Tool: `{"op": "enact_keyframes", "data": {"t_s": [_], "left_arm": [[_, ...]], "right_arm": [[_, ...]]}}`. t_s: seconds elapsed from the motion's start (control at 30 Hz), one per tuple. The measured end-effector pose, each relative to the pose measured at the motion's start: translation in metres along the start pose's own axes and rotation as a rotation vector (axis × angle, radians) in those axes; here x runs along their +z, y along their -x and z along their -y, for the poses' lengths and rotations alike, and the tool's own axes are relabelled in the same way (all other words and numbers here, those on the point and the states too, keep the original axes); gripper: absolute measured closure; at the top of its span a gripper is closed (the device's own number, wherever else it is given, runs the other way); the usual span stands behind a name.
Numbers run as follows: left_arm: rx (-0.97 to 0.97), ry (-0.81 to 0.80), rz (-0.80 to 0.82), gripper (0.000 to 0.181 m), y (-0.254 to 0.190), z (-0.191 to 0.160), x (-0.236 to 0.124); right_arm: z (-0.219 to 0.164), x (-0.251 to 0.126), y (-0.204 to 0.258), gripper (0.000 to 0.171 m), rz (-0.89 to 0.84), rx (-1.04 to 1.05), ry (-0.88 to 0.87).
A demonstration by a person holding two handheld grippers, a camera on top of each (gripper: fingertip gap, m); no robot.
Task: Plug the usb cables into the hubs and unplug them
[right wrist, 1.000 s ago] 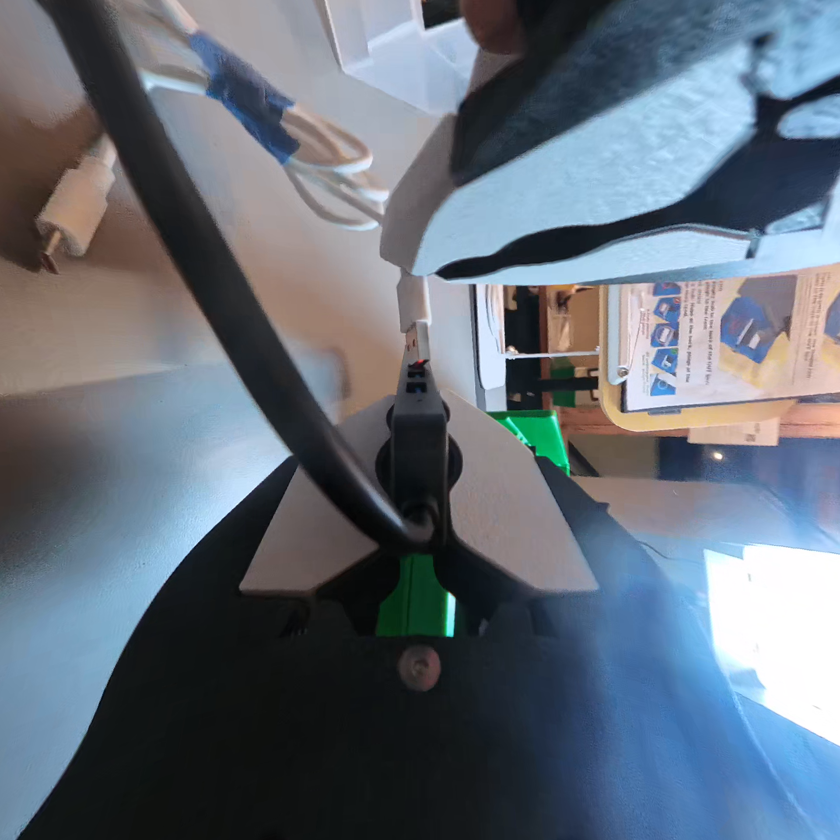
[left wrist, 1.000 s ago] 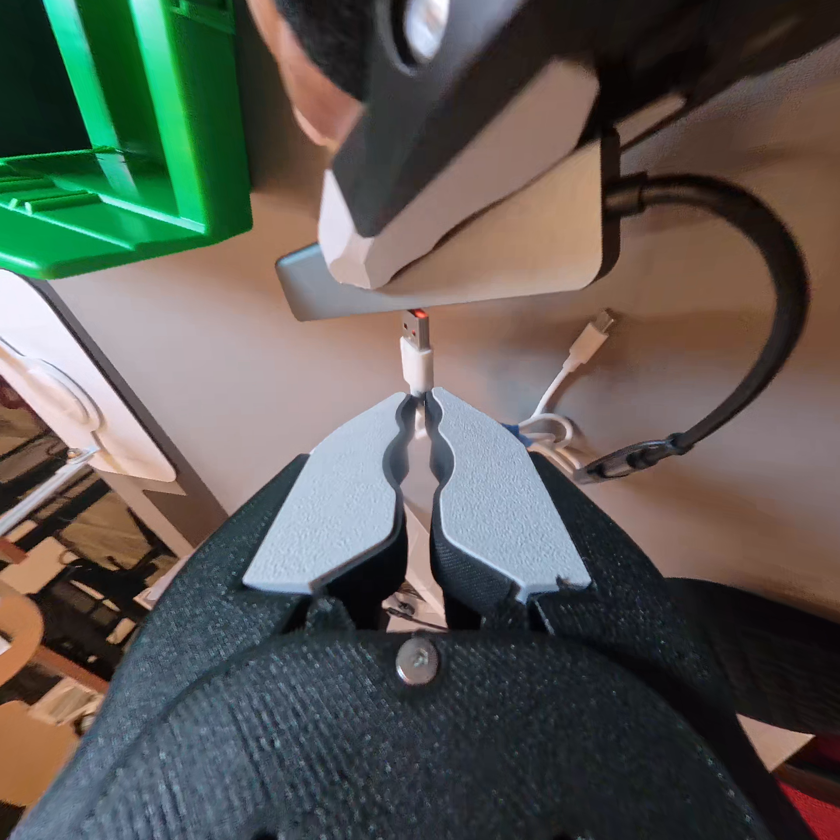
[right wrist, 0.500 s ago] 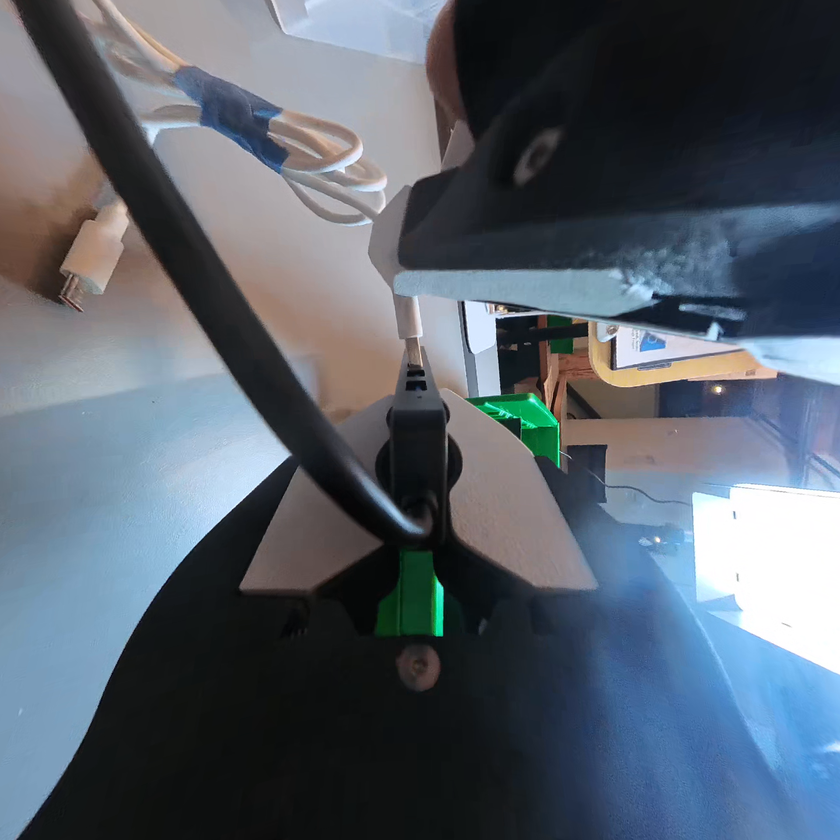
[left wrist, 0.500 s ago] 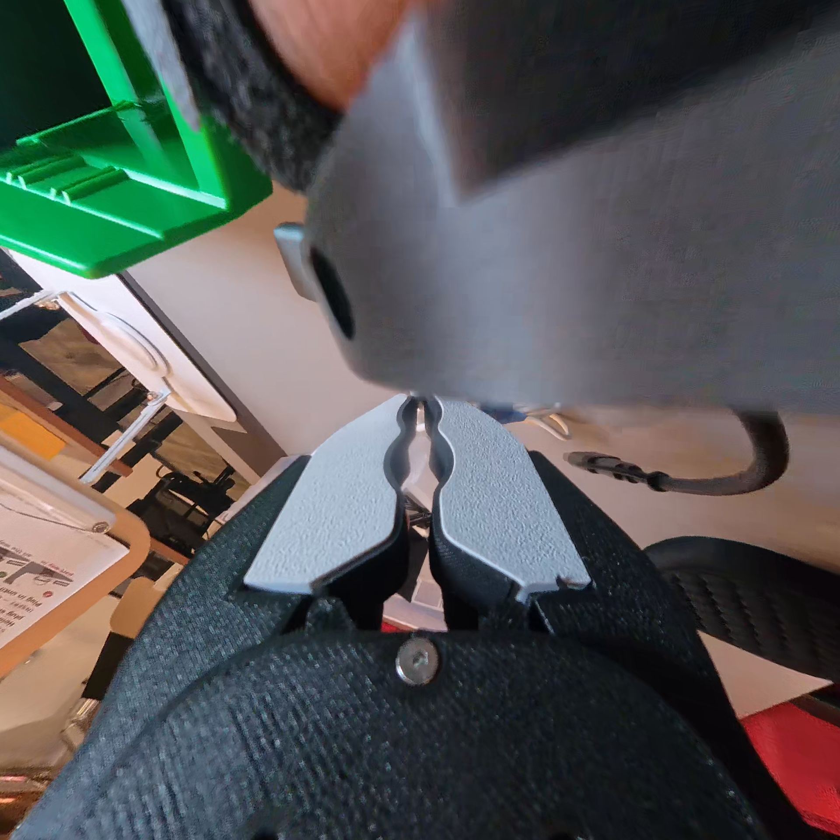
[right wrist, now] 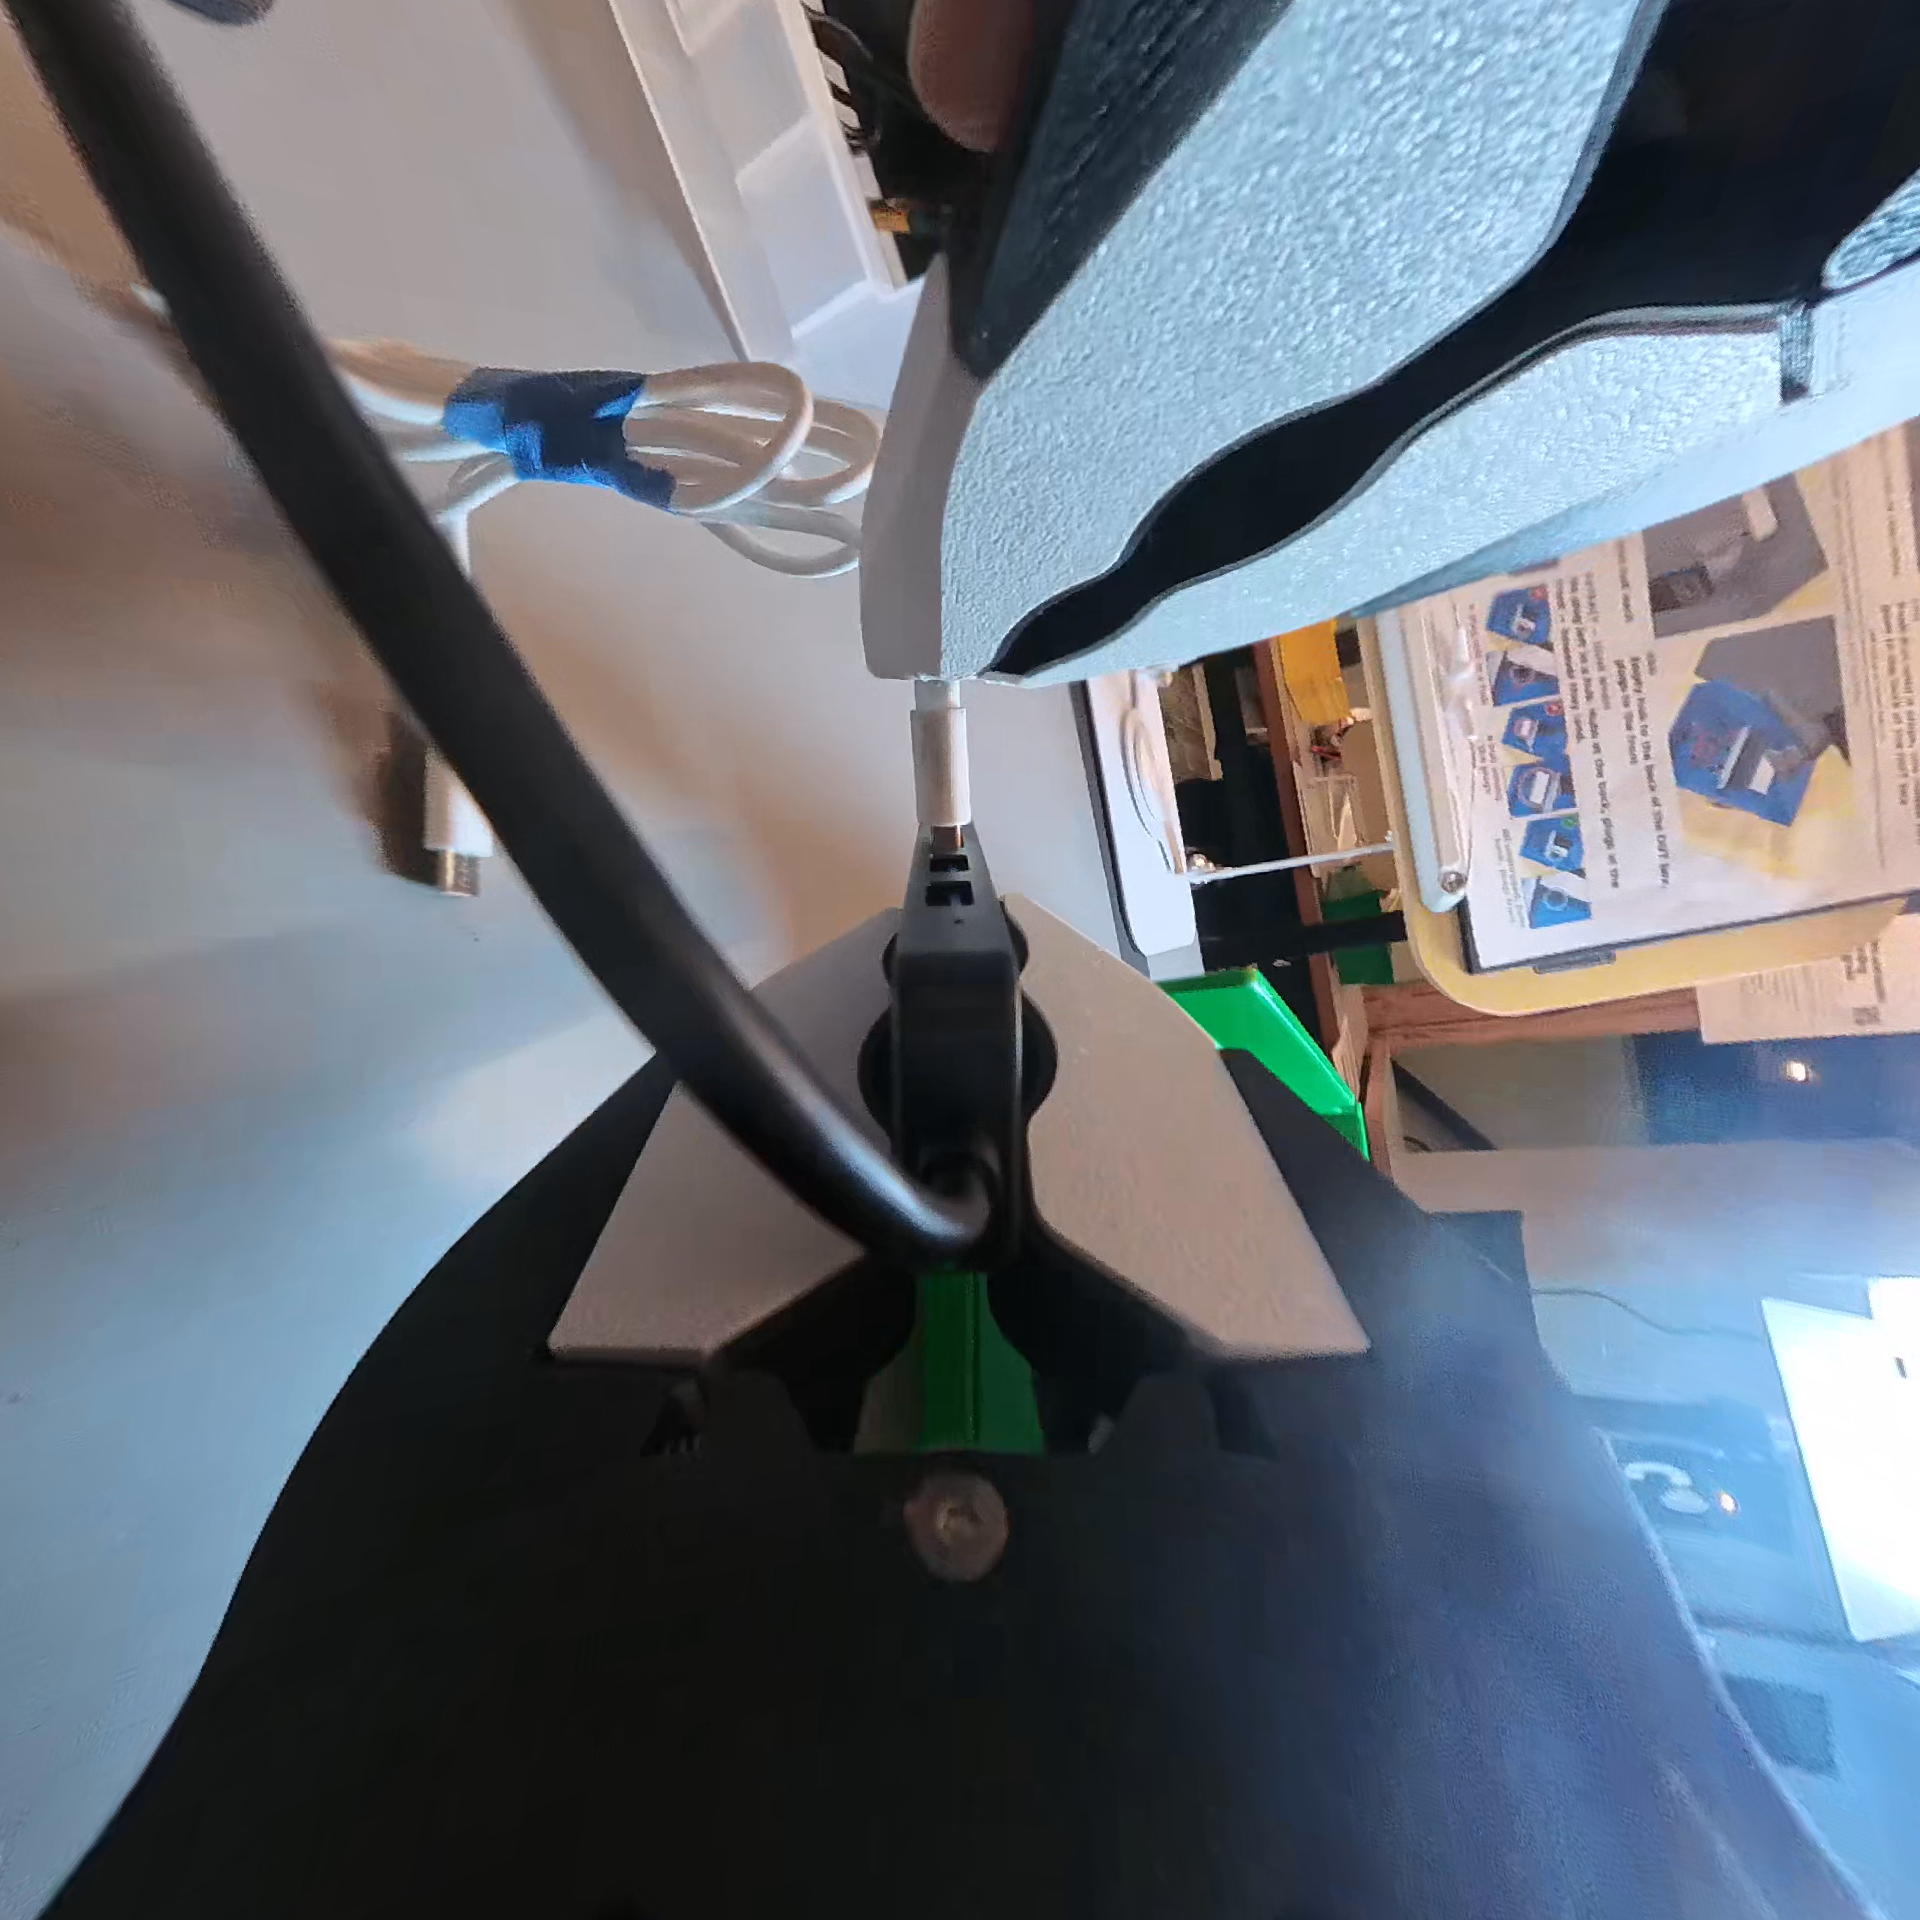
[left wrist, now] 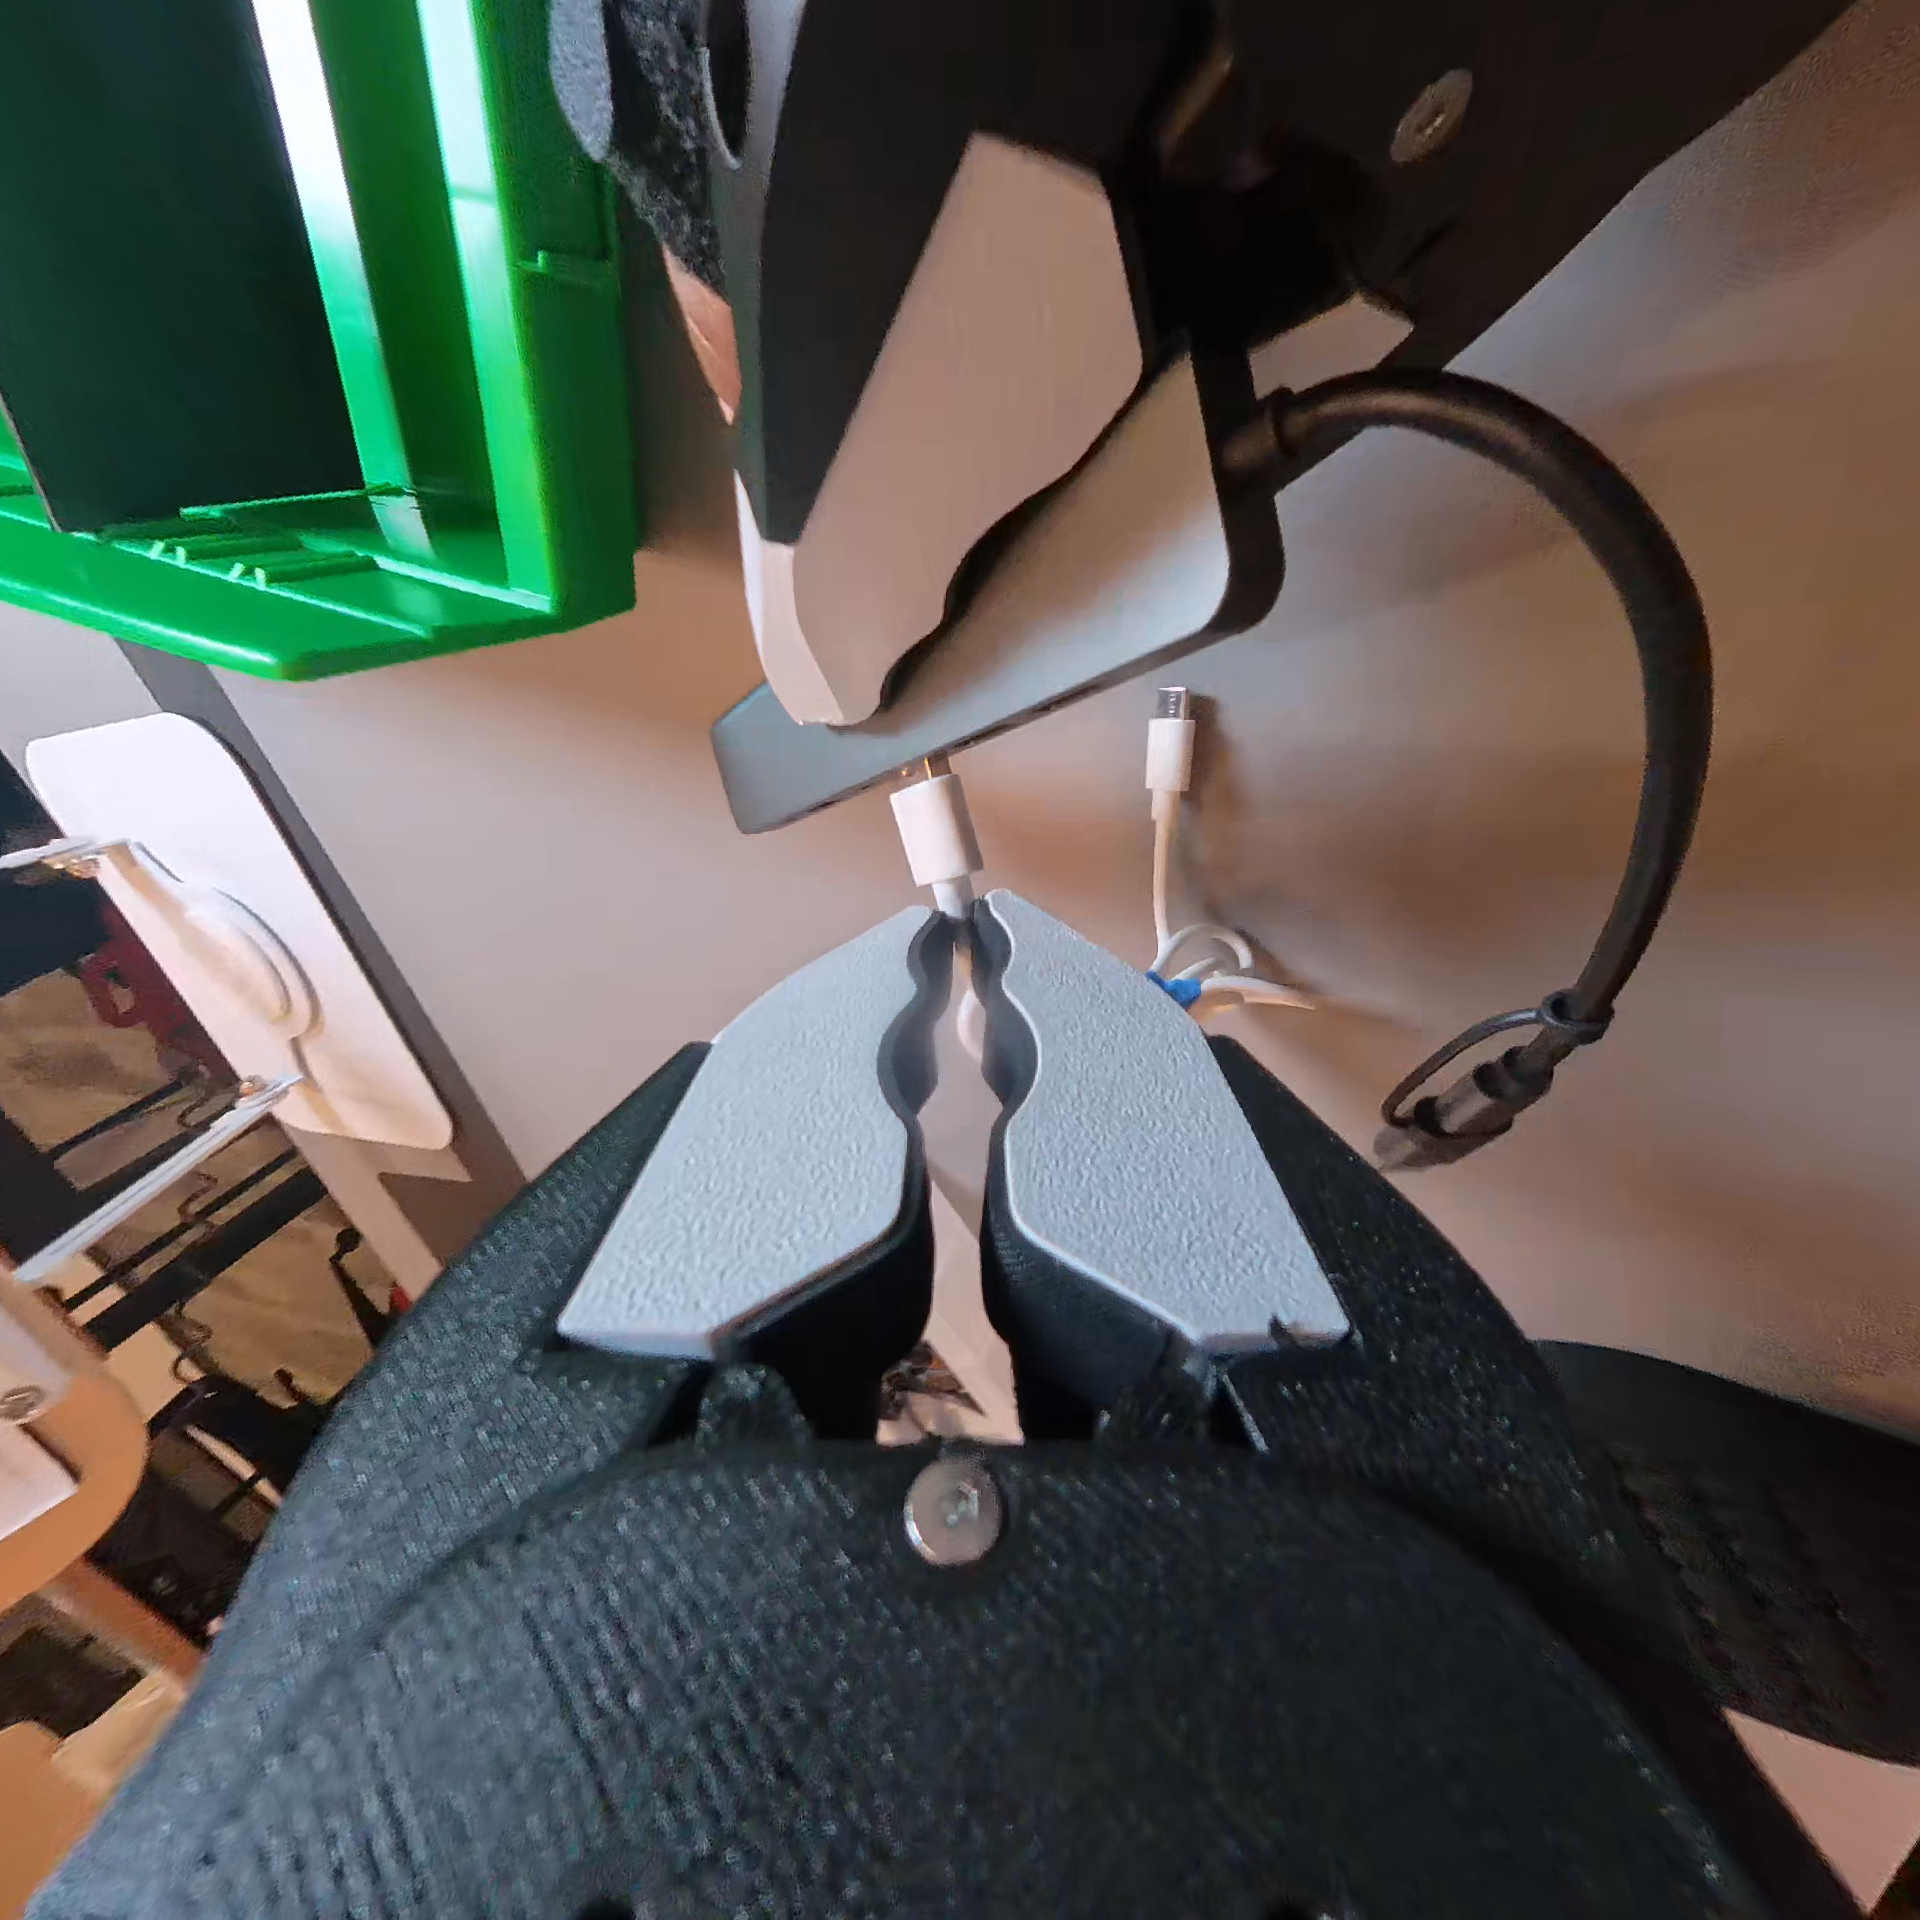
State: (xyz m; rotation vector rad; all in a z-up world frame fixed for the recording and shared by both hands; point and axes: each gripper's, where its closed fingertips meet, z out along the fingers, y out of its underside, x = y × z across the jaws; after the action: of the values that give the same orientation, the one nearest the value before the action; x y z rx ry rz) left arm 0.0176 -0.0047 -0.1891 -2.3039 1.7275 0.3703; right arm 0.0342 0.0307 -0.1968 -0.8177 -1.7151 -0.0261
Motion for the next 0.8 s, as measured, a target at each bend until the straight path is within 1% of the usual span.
{"op": "enact_keyframes", "data": {"t_s": [0.23, 0.3, 0.4, 0.47, 0.5, 0.53, 0.57, 0.6, 0.67, 0.7, 0.8], "left_arm": [[-0.061, -0.082, -0.003, 0.178, -0.017, -0.005, 0.009], [-0.090, -0.138, -0.002, 0.178, -0.020, -0.004, 0.014], [-0.204, -0.321, -0.019, 0.176, -0.021, -0.004, 0.015], [-0.278, -0.499, 0.050, 0.175, -0.013, -0.002, 0.007], [-0.310, -0.576, 0.080, 0.168, -0.010, -0.002, 0.002], [-0.335, -0.620, 0.105, 0.157, -0.008, -0.004, 0.001], [-0.360, -0.641, 0.116, 0.151, -0.008, -0.006, 0.002], [-0.385, -0.671, 0.104, 0.150, -0.010, -0.006, 0.002], [-0.423, -0.710, 0.030, 0.161, -0.018, -0.002, 0.004], [-0.439, -0.725, 0.004, 0.162, -0.019, -0.001, 0.005], [-0.542, -0.853, -0.127, 0.168, -0.021, 0.006, -0.004]], "right_arm": [[0.008, 0.002, 0.013, 0.163, 0.003, -0.127, 0.001], [0.007, 0.002, 0.017, 0.163, 0.020, -0.135, -0.001], [0.004, 0.004, 0.021, 0.160, 0.047, -0.119, 0.004], [0.005, 0.003, 0.010, 0.161, 0.013, -0.090, -0.018], [0.005, 0.002, 0.005, 0.160, 0.002, -0.086, -0.033], [0.005, 0.002, 0.003, 0.160, -0.012, -0.100, -0.041], [0.005, 0.002, 0.003, 0.160, -0.026, -0.120, -0.042], [0.005, 0.003, 0.005, 0.160, -0.035, -0.145, -0.044], [0.012, 0.001, 0.006, 0.160, -0.080, -0.201, -0.072], [0.016, -0.001, 0.006, 0.160, -0.101, -0.229, -0.084], [0.021, -0.006, 0.000, 0.160, -0.179, -0.293, -0.099]]}}
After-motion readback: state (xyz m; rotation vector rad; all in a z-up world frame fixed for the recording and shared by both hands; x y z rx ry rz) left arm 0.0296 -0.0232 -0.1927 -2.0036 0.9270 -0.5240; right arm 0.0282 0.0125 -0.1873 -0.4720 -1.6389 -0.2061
